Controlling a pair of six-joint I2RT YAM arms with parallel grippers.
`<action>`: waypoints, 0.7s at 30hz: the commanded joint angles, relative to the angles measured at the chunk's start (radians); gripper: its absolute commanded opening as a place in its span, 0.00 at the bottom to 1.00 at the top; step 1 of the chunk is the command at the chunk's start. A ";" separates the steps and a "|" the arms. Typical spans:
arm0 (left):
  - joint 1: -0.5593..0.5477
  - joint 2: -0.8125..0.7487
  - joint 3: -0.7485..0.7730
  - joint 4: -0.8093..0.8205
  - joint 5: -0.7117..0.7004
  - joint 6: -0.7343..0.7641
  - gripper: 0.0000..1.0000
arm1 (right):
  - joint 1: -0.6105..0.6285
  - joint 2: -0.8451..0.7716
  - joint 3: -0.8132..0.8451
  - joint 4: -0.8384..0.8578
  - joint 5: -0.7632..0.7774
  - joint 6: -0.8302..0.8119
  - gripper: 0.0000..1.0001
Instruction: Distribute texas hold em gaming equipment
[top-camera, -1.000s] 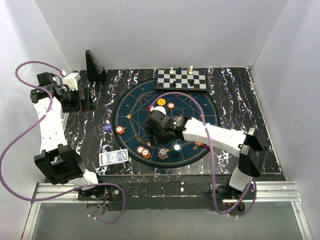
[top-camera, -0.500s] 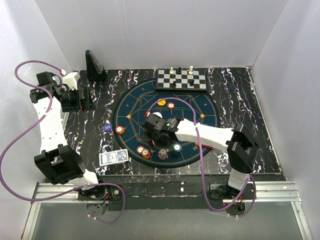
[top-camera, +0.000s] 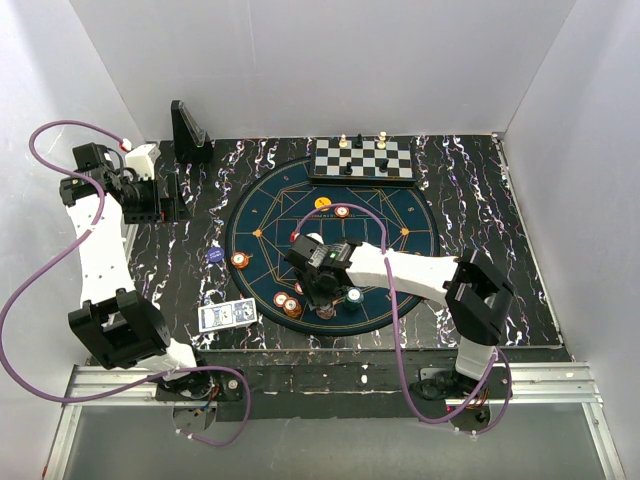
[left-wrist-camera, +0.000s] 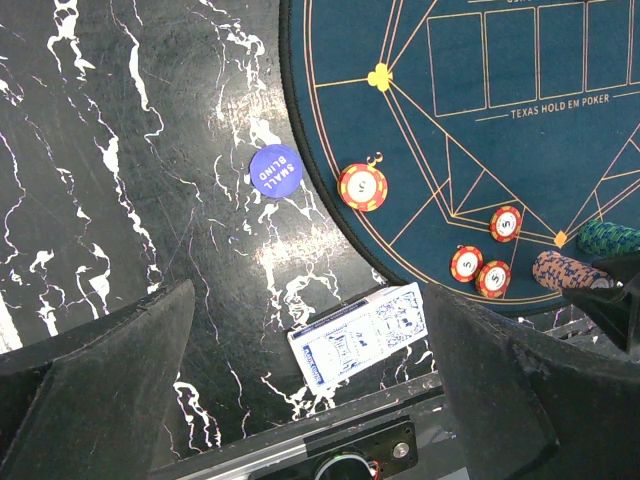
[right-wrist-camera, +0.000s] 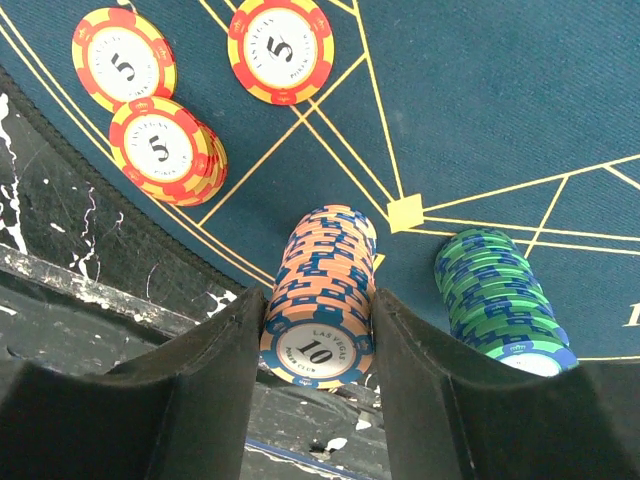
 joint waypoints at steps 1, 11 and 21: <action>0.007 -0.029 0.023 -0.003 0.013 0.003 1.00 | 0.009 -0.001 -0.020 0.017 0.000 -0.002 0.51; 0.007 -0.032 0.018 0.001 0.013 0.003 1.00 | 0.007 -0.001 -0.014 -0.003 0.025 -0.005 0.34; 0.010 -0.035 0.004 0.011 0.013 0.006 1.00 | -0.005 0.009 0.191 -0.111 0.058 -0.049 0.01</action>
